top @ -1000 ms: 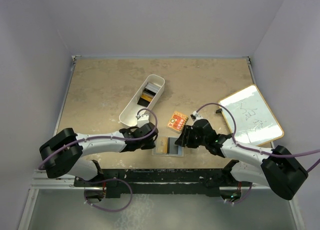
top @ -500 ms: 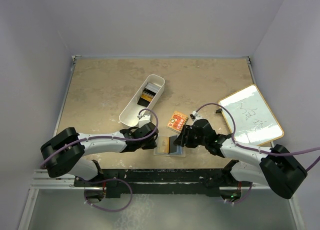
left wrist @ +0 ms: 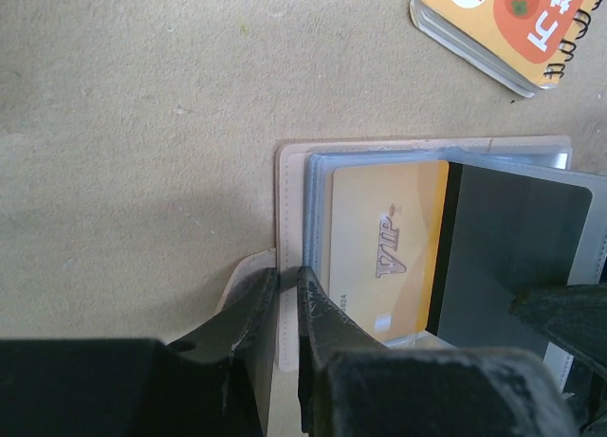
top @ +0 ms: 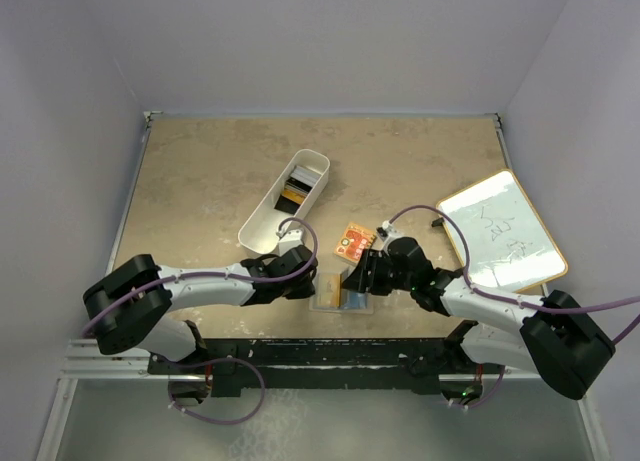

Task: Put the credit cards into the card holder
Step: Turn over the card slot in the card holder.

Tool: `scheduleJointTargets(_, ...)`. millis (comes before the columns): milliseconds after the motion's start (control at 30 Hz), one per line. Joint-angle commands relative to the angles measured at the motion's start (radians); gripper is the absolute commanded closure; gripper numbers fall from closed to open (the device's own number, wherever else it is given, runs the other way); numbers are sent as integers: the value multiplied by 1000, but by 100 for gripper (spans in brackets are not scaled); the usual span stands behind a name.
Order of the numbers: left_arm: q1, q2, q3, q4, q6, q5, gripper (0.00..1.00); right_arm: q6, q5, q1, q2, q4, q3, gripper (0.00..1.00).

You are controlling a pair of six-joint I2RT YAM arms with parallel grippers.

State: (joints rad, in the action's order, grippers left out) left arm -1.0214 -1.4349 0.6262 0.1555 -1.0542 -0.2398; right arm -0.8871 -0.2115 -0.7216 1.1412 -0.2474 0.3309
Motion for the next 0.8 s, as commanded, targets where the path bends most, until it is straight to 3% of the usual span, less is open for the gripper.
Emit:
scheduleJointTargets(0, -2, -24, 6, -32, 11, 23, 90, -8, -49, -3, -12, -96, 12, 45)
scheduleJointTargets(467, -2, -23, 8, -31, 10, 27, 90, -18, -81, -3, 17, -161, 13, 51)
scheduleJointTargets(767, -1, 11, 13, -2, -1, 5, 89, -1, -26, -3, 30, -75, 29, 59)
